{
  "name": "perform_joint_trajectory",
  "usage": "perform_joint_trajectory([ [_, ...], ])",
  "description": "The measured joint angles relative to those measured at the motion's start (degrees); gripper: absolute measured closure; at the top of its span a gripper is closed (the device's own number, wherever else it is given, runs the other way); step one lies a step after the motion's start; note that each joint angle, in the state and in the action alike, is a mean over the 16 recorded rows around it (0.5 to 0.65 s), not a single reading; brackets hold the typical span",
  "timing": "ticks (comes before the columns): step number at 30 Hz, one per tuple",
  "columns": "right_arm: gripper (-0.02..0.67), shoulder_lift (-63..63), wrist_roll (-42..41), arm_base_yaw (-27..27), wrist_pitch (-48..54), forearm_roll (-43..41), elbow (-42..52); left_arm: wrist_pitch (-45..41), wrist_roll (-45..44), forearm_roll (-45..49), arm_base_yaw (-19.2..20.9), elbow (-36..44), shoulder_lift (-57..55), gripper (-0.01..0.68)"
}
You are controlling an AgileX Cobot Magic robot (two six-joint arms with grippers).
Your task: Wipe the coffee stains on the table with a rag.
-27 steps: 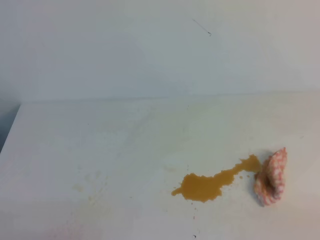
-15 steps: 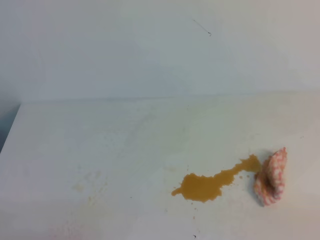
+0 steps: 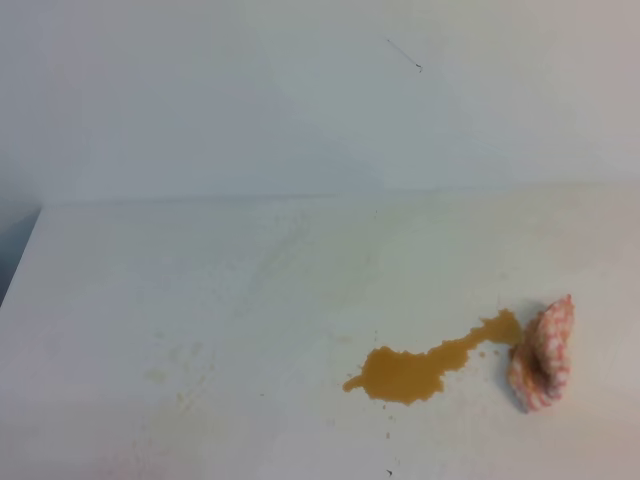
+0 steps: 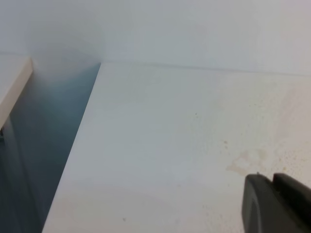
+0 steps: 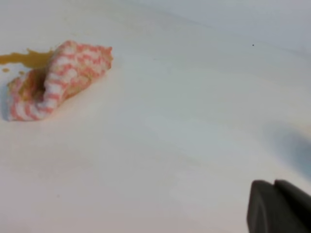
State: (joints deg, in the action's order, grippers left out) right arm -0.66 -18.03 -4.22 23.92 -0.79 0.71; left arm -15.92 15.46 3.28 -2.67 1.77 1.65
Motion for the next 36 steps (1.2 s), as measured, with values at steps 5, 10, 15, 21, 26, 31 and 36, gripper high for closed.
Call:
perform_joint_trajectory([
  [5, 0.651, 0.0, -0.07, 0.0, 0.0, -0.37, 0.0, 0.0, 0.0, 0.0, 0.0, 0.0, 0.03, 0.673],
  [10, 0.651, 0.0, -0.13, 0.0, 0.0, -0.61, 0.0, 0.0, 0.0, 0.0, 0.0, 0.0, 0.03, 0.673],
  [15, 0.651, 0.0, -0.19, 0.0, -0.03, -0.77, 0.0, 0.0, 0.0, 0.0, 0.0, 0.0, 0.03, 0.673],
  [21, 0.651, 0.0, -0.24, 0.0, -0.89, -0.81, 0.14, 0.0, 0.0, 0.0, 0.0, 0.0, 0.03, 0.673],
  [26, 0.651, 0.0, -0.12, 0.0, -3.8, -0.59, 0.4, 0.0, 0.0, 0.0, 0.0, 0.0, 0.03, 0.673],
  [31, 0.651, 0.0, 0.21, 0.0, -10.62, 0.27, 0.71, 0.0, 0.0, 0.0, 0.0, 0.0, 0.03, 0.673],
  [36, 0.651, 0.0, 1.35, 0.0, -21.73, 1.51, 0.92, 0.0, 0.0, 0.0, 0.0, 0.0, 0.03, 0.673],
])
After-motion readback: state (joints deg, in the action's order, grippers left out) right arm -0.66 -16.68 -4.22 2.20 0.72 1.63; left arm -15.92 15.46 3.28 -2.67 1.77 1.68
